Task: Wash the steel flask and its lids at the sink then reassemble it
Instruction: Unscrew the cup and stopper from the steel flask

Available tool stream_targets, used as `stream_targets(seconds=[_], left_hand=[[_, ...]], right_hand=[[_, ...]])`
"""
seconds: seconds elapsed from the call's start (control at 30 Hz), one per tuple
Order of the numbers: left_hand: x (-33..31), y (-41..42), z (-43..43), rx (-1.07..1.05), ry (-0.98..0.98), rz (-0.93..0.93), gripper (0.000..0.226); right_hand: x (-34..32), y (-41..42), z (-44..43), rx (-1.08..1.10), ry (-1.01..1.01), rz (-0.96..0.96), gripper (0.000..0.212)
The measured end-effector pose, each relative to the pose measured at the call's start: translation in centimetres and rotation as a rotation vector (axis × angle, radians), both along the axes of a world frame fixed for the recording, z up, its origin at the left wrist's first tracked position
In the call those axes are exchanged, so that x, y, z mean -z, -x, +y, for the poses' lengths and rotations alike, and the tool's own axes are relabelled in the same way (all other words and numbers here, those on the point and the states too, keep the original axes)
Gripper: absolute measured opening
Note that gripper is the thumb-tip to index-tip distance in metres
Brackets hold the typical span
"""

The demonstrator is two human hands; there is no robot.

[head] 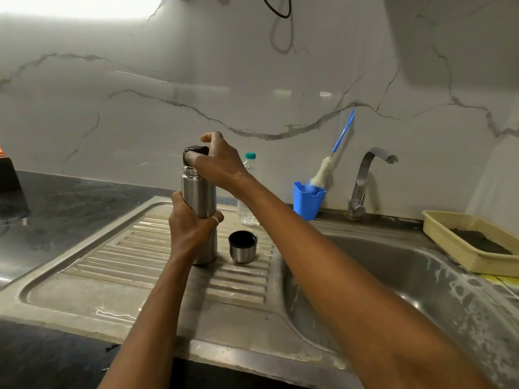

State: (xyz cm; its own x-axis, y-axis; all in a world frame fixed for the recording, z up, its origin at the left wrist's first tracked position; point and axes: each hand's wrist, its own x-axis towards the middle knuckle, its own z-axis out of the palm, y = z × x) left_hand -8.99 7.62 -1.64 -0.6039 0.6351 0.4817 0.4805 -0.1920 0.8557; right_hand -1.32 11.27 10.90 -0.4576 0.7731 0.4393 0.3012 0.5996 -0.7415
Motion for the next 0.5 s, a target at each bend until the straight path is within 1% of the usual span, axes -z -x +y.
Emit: stream_targets(seconds=[0.07,0.17,0.23,0.37,0.5], left_hand=[[0.0,0.0,0.1,0.002,-0.008,0.002,0.076],[-0.1,0.1,0.2,0.001,-0.023,0.015,0.078],[-0.2,0.2,0.2,-0.007,-0.029,0.045,0.08],[-0.6,1.1,0.0,-0.037,-0.055,0.079,0.081],[-0.8,1.7,-0.3,-0.057,-0.078,0.057,0.079]], right_hand=[[0.0,0.1,-0.1,0.004,-0.009,-0.018,0.068],[0.4,0.6,0.1,0.105,-0.133,-0.057,0.075],[0.4,0.6,0.3,0.12,-0.153,-0.014,0.075],[-0.6,0.3,0.0,-0.003,0.02,0.125,0.071],[-2.5,-0.1,-0.3,-0.064,0.108,0.273,0.063]])
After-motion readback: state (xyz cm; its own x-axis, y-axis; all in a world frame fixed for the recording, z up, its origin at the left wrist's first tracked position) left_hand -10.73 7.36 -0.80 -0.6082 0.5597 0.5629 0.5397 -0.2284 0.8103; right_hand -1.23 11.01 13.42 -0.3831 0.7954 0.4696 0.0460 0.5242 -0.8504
